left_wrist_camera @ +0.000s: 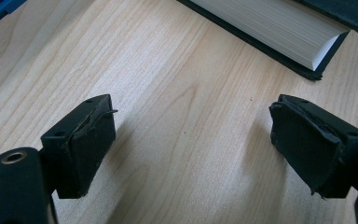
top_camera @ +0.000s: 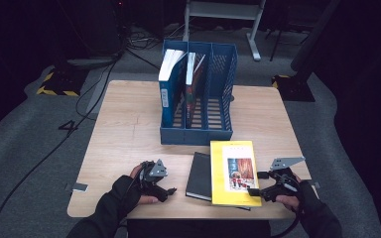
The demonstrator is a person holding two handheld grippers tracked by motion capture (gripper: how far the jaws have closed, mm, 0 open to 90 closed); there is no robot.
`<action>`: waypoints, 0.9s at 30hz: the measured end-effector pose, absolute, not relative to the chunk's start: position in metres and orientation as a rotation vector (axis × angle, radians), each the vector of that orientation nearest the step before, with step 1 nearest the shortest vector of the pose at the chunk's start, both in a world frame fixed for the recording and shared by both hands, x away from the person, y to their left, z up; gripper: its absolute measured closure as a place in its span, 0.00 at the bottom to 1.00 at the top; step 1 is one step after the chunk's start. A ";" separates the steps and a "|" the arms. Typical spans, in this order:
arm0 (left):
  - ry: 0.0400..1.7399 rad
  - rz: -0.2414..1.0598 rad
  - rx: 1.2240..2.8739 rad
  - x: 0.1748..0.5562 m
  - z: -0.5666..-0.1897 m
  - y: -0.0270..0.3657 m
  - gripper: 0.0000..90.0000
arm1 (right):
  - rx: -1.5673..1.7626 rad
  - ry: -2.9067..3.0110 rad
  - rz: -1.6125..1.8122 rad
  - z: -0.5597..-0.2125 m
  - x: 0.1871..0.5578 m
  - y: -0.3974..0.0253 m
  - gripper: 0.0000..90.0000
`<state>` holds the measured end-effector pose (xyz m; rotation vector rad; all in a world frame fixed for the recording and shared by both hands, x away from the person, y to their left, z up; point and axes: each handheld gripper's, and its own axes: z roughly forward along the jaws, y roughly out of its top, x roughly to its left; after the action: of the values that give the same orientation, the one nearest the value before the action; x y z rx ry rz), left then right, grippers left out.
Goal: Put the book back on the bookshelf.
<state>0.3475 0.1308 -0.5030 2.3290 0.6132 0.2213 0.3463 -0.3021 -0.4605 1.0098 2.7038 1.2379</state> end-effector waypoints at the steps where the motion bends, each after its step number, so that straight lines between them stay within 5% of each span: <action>1: 0.611 0.222 2.326 0.348 -0.503 0.131 0.16 | 1.008 2.703 1.235 -0.460 0.346 -0.302 0.16; 27: 0.615 0.218 2.327 0.350 -0.503 0.129 0.15 | 0.882 2.719 1.154 -0.448 0.346 -0.277 0.28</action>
<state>0.3505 0.1288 -0.5031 2.3270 0.6145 0.2183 0.3456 -0.2771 -0.4476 0.8821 2.7194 1.1537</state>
